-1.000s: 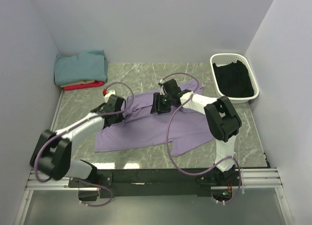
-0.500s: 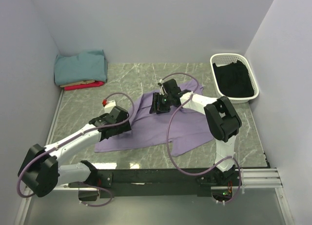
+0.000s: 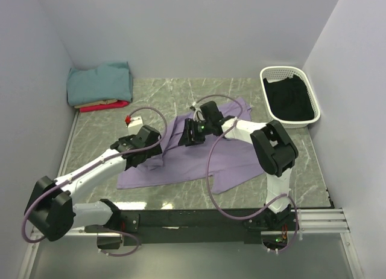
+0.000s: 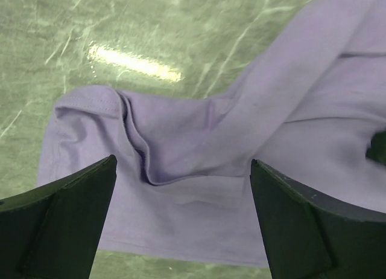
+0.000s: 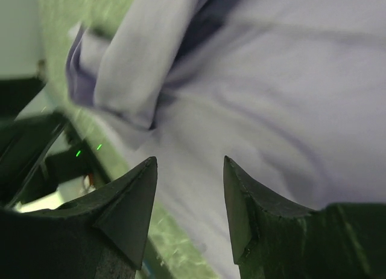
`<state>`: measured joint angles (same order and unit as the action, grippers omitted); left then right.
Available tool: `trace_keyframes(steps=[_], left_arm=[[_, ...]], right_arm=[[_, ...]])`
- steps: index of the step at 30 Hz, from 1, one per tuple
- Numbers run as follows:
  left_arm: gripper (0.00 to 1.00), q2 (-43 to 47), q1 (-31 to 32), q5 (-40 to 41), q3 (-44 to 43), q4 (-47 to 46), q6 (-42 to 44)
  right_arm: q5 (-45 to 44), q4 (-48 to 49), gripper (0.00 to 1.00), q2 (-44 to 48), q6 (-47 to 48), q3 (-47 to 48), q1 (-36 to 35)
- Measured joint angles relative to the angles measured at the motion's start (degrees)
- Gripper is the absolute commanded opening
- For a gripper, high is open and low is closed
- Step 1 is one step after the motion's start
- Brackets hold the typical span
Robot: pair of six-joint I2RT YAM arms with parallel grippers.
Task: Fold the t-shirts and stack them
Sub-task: Fold the tshirt
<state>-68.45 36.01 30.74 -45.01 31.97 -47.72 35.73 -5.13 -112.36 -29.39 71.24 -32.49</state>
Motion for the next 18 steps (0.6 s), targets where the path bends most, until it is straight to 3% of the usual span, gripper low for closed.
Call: trace_keyframes(steps=[4,8,18], left_arm=[[0.99,-2.5,-1.7,0.6,0.0,0.0,-0.1],[0.99,-3.6,-7.7,-0.1,-0.9,-1.7,0.2],[0.99,-7.6,-16.9,-3.8,-4.2,-5.0,3.1]], right_arm=[[6.1,4.0,0.56,0.0,-2.6,-3.5,-2.1],[10.2,7.9,0.56,0.0,-5.7,-5.2,-5.0],[12.9,15.9,0.57,-2.1,-11.9,-3.3,-9.5]])
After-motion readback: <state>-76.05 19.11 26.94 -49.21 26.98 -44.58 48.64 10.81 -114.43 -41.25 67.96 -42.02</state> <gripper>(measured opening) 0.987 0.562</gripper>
